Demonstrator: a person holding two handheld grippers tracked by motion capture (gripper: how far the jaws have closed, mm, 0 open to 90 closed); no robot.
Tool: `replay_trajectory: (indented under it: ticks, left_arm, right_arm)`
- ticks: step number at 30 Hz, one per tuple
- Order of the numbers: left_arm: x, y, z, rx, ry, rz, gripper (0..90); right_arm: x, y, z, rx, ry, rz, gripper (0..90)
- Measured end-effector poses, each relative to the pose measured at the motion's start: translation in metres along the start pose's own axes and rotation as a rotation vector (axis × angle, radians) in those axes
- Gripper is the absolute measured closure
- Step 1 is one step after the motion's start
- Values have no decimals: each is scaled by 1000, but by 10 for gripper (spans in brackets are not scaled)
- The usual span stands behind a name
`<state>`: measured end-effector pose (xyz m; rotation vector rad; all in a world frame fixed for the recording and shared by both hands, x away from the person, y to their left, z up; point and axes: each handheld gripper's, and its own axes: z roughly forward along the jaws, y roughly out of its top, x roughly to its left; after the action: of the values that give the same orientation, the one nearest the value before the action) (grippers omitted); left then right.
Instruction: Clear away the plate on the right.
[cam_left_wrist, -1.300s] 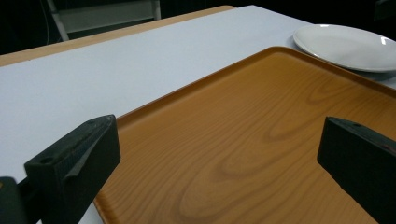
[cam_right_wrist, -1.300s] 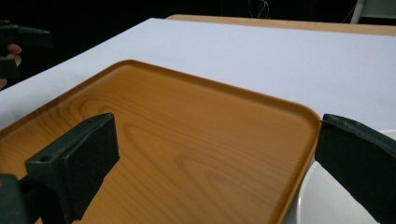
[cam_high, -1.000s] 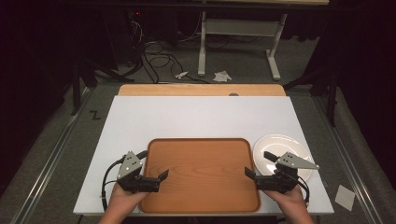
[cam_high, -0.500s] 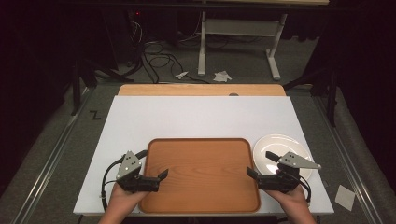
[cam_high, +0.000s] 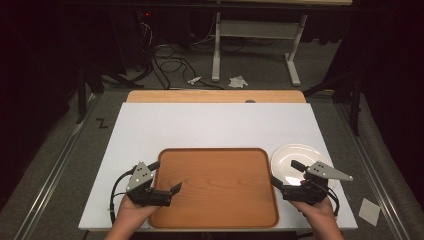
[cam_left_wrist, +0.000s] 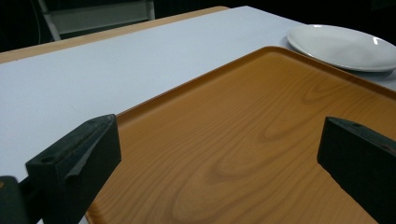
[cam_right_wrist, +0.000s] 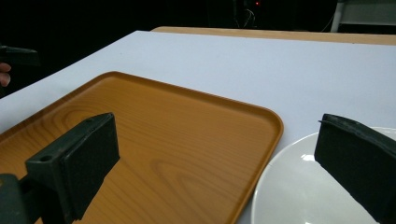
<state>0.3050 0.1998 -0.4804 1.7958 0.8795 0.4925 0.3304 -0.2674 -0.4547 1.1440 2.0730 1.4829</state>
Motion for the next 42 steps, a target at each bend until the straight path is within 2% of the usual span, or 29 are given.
replay_trajectory:
  ticks: [3,13,18,25,34,42]
  left_arm:
    - [2,0,0,-4,4,-28,4]
    - [5,0,-1,-4,15,-34,9]
    - [8,1,-1,-14,15,-53,9]
    - [11,4,-1,-24,24,-41,6]
    - [15,9,2,-39,30,-43,2]
    - [19,10,7,-41,26,-47,2]
  right_arm:
    - [-4,-1,-3,-1,-8,0,10]
    - [-9,0,-7,18,-32,-5,10]
    - [-13,-1,-9,24,-41,-4,10]
    - [-19,-3,-15,31,-58,4,10]
    - [-28,-8,-27,29,-88,23,10]
    - [-45,-13,-44,14,-138,65,10]
